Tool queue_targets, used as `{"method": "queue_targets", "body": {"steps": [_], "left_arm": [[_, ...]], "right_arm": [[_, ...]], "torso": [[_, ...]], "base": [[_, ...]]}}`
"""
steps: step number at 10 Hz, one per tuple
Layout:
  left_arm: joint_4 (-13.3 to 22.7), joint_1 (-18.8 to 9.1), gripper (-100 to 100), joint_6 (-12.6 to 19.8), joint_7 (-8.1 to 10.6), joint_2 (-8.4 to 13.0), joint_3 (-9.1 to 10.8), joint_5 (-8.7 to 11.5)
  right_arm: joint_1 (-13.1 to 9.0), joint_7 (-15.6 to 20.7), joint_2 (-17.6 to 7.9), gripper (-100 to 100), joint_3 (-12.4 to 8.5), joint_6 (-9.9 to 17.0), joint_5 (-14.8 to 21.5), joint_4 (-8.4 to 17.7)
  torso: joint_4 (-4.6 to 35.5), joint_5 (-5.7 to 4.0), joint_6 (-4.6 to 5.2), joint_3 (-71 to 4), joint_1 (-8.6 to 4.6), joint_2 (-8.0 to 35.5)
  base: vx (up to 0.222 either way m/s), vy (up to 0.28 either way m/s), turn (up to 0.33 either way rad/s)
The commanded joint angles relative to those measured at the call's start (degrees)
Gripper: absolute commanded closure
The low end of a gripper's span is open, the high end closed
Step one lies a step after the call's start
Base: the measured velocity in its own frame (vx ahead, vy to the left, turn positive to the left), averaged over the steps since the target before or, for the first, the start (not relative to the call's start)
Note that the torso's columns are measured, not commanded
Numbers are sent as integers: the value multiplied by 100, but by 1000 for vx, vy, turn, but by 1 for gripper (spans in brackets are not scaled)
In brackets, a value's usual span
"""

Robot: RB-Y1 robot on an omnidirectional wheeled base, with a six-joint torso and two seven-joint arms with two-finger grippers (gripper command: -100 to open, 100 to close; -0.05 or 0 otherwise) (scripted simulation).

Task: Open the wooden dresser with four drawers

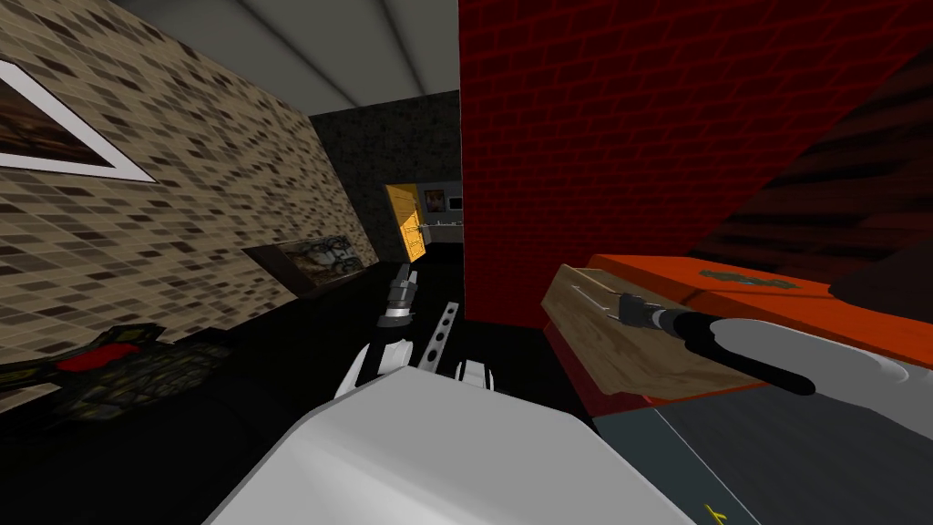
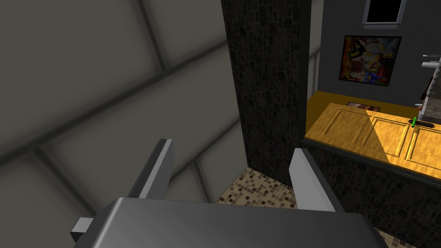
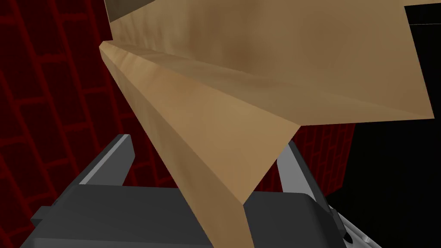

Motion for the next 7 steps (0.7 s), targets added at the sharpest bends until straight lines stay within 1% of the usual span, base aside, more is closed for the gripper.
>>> {"method": "queue_targets", "body": {"steps": [1,2,7], "left_arm": [[0,0,0,0,0,0,0,0],[0,0,0,0,0,0,0,0],[0,0,0,0,0,0,0,0]], "right_arm": [[-38,-42,-76,-100,-22,-78,-20,10],[-42,-47,-84,0,-27,-97,-22,12],[-41,-47,-79,0,-24,-99,-23,6]], "torso": [[-2,0,-1,-1,3,-3],[-2,-2,-2,-1,-1,-2],[-2,-2,0,-2,-3,-3]], "base": [[4,8,-3],[0,0,0],[0,0,0]]}}
